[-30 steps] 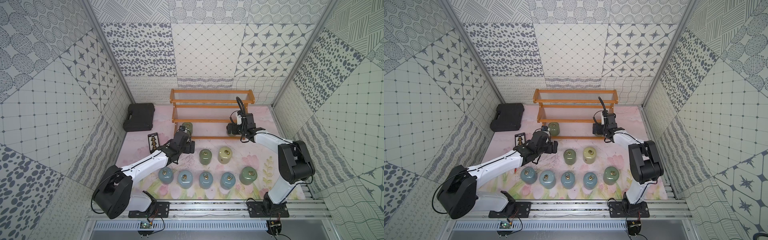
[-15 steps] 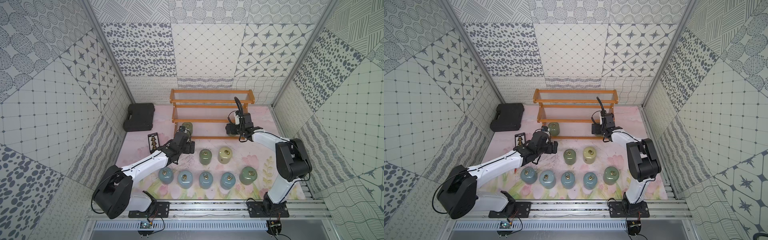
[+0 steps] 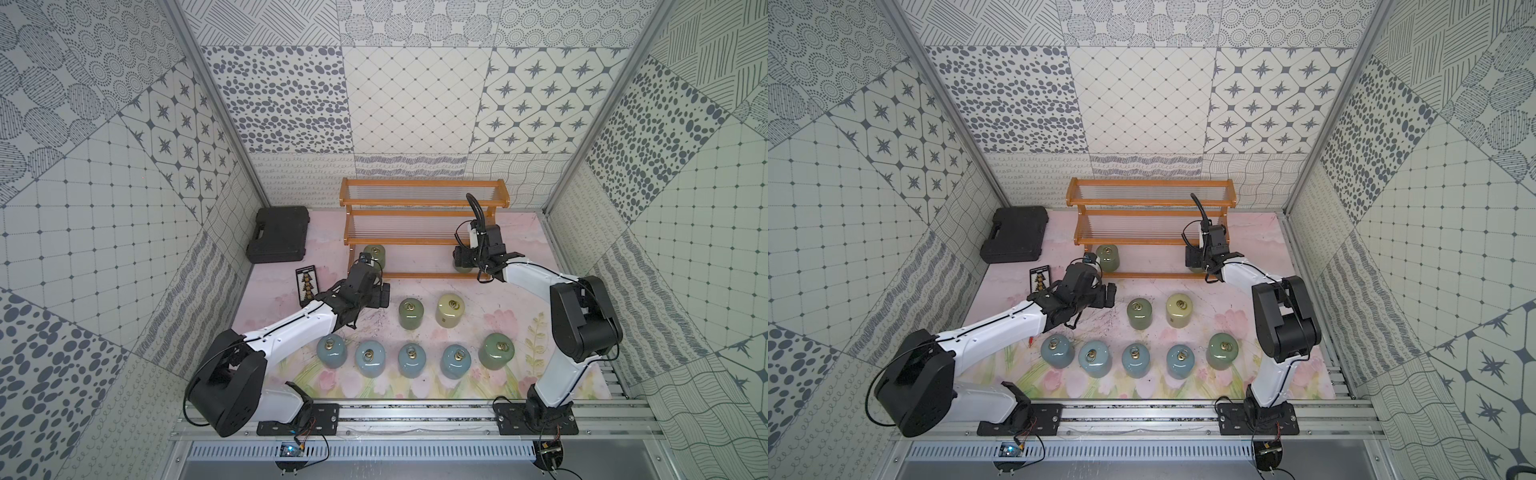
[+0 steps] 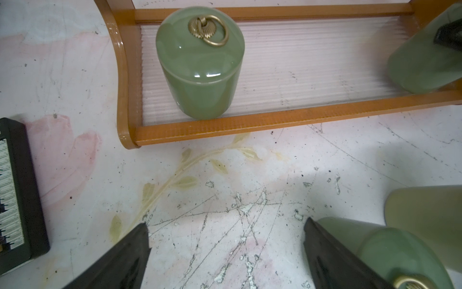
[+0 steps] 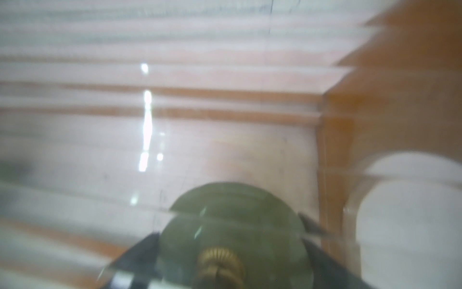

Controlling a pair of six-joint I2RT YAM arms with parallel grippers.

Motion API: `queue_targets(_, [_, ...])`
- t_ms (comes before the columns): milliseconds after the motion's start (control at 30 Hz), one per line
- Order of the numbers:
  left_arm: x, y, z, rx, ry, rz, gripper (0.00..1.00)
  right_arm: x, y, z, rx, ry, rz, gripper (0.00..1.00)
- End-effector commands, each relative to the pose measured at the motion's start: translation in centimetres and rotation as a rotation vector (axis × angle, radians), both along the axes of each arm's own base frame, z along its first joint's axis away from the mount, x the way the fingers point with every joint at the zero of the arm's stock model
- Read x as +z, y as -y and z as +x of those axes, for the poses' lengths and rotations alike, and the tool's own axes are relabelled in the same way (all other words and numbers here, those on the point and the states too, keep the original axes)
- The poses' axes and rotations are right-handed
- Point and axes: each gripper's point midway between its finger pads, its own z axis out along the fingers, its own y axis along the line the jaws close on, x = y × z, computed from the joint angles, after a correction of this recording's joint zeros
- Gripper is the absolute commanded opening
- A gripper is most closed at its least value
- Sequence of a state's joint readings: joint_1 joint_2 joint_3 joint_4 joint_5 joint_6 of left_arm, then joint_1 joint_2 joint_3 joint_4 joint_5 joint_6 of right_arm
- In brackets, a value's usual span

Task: Remove the tea canisters from the shelf
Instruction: Pick up the tea canister from the shelf.

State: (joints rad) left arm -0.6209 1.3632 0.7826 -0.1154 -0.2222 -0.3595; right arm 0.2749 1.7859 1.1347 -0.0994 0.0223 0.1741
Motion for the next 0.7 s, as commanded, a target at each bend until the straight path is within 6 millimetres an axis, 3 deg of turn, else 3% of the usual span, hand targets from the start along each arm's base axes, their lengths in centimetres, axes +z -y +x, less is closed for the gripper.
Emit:
queue_targets(0, [0.2, 0.1, 0.3, 0.012, 0.006, -0.029, 1.0, 1.3, -0.4, -0.7, 0.027, 0.035, 0.006, 0.73])
queue_targets(667, [0.1, 0.2, 0.2, 0.01, 0.007, -0.033, 1.0, 5.1, -0.1, -4.2, 0.058, 0.054, 0.043, 0.66])
